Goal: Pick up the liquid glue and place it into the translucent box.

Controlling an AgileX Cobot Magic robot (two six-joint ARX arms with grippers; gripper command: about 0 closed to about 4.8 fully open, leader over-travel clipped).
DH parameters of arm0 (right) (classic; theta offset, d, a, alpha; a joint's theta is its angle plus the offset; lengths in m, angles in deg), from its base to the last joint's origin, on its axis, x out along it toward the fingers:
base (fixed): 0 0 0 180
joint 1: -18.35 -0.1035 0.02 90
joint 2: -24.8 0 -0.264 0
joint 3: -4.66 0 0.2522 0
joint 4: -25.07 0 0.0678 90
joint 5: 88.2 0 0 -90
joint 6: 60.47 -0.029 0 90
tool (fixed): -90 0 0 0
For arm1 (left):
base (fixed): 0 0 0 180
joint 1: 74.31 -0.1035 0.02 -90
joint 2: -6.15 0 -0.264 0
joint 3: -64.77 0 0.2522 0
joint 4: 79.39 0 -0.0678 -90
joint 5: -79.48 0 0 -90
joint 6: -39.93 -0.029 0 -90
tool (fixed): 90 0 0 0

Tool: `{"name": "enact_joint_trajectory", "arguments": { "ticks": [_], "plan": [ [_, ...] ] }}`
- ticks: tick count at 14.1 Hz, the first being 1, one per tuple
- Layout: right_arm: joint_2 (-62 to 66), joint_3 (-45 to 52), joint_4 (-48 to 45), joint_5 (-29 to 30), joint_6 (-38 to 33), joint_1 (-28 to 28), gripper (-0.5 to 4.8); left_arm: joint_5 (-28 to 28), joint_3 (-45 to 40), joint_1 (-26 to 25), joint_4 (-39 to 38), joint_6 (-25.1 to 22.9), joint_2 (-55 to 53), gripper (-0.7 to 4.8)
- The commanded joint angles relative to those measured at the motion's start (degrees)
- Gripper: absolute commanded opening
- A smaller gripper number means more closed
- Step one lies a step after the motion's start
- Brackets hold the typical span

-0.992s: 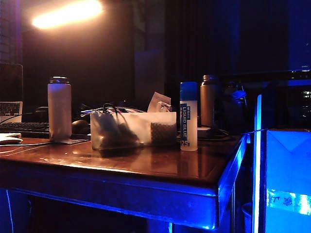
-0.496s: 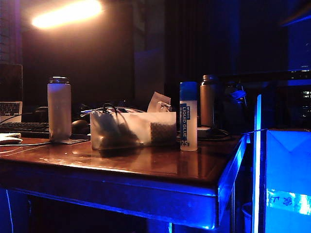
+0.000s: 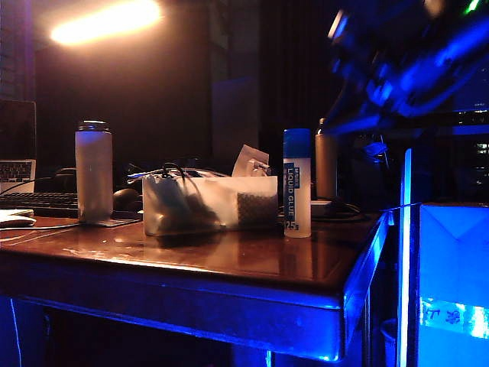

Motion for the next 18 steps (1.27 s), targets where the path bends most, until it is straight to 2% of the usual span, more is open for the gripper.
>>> {"name": "enact_joint_trajectory", "arguments": {
  "ticks": [1,10,12,18],
  "plan": [
    [4.0,-0.2,-3.5,0.0,1.6,0.0,4.79,0.3,0.3,0.0,0.7,0.2,0.2,-0.05],
    [14.4,-0.3,-17.2,0.1,3.0,-0.9,4.79,0.3,0.3,0.0,0.7,0.2,0.2,-0.05],
    [16.4,-0.4,-20.6,-1.4,3.0,-1.5,4.79,0.3,0.3,0.0,0.7,0.2,0.2,-0.05],
    [22.3,-6.0,-20.7,-3.9,2.8,-2.2,4.79,0.3,0.3,0.0,0.7,0.2,0.2,-0.05]
  ]
}}
